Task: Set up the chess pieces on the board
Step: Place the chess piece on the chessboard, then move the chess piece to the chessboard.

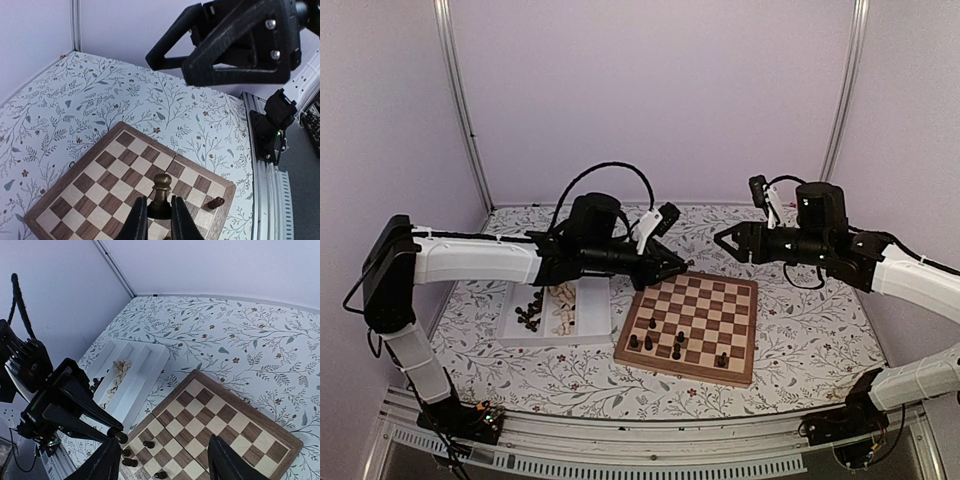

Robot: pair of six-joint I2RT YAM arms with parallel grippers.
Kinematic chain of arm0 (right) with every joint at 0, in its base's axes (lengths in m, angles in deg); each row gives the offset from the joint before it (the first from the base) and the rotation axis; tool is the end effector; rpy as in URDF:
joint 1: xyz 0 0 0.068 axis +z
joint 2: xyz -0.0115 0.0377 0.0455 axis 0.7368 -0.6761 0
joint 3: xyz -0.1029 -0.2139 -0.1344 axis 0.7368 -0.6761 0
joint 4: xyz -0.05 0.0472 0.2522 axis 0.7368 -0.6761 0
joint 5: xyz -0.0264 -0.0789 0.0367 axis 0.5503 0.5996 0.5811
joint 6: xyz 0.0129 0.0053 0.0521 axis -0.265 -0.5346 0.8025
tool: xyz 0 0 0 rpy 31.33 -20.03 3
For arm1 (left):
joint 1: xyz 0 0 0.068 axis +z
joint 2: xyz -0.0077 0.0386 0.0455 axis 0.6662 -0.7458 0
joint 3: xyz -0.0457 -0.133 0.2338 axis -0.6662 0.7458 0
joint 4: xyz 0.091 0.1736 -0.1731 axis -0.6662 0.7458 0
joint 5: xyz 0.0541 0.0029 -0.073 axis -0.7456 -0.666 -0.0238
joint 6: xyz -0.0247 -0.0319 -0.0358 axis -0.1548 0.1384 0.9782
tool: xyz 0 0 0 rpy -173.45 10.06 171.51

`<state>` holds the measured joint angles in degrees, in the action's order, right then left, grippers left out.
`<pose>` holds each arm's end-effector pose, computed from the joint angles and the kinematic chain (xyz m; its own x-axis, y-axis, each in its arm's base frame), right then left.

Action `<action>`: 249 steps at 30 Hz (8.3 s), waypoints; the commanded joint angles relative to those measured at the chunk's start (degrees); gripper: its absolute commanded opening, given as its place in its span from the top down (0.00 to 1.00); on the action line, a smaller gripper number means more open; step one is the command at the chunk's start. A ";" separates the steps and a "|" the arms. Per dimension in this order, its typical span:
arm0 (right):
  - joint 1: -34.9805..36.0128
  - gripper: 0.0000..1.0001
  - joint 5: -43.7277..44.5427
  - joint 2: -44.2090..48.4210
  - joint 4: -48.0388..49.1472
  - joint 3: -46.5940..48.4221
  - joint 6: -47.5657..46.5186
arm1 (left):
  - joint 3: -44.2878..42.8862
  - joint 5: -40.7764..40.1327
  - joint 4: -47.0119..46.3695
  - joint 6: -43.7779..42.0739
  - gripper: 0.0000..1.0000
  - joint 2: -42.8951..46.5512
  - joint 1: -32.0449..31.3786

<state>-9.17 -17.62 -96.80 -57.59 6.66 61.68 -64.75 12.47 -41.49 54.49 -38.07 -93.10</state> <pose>0.2063 0.1692 0.3121 -0.5216 0.0159 -0.8531 -0.5724 0.7349 0.3637 0.2442 -0.3284 0.2637 -0.2810 0.2547 -0.9253 0.9362 0.2847 -0.2060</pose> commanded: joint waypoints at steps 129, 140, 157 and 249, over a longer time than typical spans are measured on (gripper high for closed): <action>15.29 0.67 15.18 -5.07 -23.76 -9.45 11.13 | -1.19 9.04 17.94 10.64 0.23 5.57 19.38; 12.46 0.58 18.25 3.55 -15.46 -13.21 7.86 | -12.94 -6.86 40.66 -0.15 0.41 -5.24 7.77; 6.21 0.56 16.93 5.95 -3.38 -21.93 0.71 | -16.02 -9.48 43.41 -0.07 0.45 -13.98 1.22; 5.23 0.55 13.77 2.79 3.60 -27.10 2.36 | -15.08 -5.94 43.80 0.32 1.00 -19.33 -0.35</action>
<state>-3.64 -3.75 -93.50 -55.40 -20.38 63.73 -78.74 6.92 1.50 53.97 -56.02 -92.64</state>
